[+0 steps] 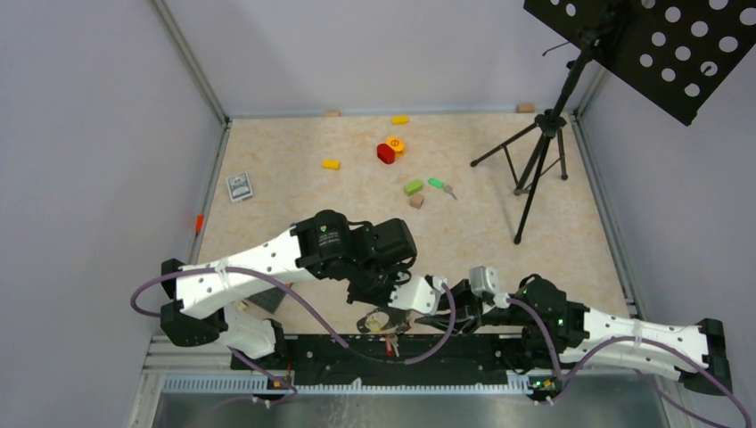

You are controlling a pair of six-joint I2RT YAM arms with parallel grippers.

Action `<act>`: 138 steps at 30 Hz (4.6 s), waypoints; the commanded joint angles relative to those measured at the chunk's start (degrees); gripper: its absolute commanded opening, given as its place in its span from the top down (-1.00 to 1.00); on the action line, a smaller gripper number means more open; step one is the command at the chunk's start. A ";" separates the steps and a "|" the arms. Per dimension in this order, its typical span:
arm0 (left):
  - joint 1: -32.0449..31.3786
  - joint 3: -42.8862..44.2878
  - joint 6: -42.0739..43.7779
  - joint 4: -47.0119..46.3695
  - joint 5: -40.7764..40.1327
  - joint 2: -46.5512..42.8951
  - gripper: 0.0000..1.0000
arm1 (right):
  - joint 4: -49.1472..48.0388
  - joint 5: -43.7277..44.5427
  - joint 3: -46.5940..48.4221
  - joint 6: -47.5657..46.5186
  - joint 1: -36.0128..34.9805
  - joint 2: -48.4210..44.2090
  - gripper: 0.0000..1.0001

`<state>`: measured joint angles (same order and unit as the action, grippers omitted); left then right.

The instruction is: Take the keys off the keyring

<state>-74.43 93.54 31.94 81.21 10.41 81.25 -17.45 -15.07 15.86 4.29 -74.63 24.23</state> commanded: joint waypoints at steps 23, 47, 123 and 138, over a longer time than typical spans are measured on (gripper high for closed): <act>-0.30 1.83 2.07 -0.15 -7.67 1.32 1.00 | -27.19 1.46 -3.48 3.59 -0.58 13.78 0.28; -0.28 2.04 1.13 -0.17 -9.65 -0.40 1.00 | -59.12 20.12 -10.72 -6.57 -8.22 29.39 0.29; -0.41 3.32 -0.22 -0.26 -8.18 1.08 1.00 | -81.33 24.07 -6.21 -0.97 -8.49 48.34 0.58; -0.54 3.38 -0.59 -0.26 -7.71 1.45 1.00 | -81.33 24.78 -5.29 -0.52 -8.50 48.97 0.72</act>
<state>-74.63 94.52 31.66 81.69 2.04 83.02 -87.46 9.39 8.73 2.81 -82.39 72.77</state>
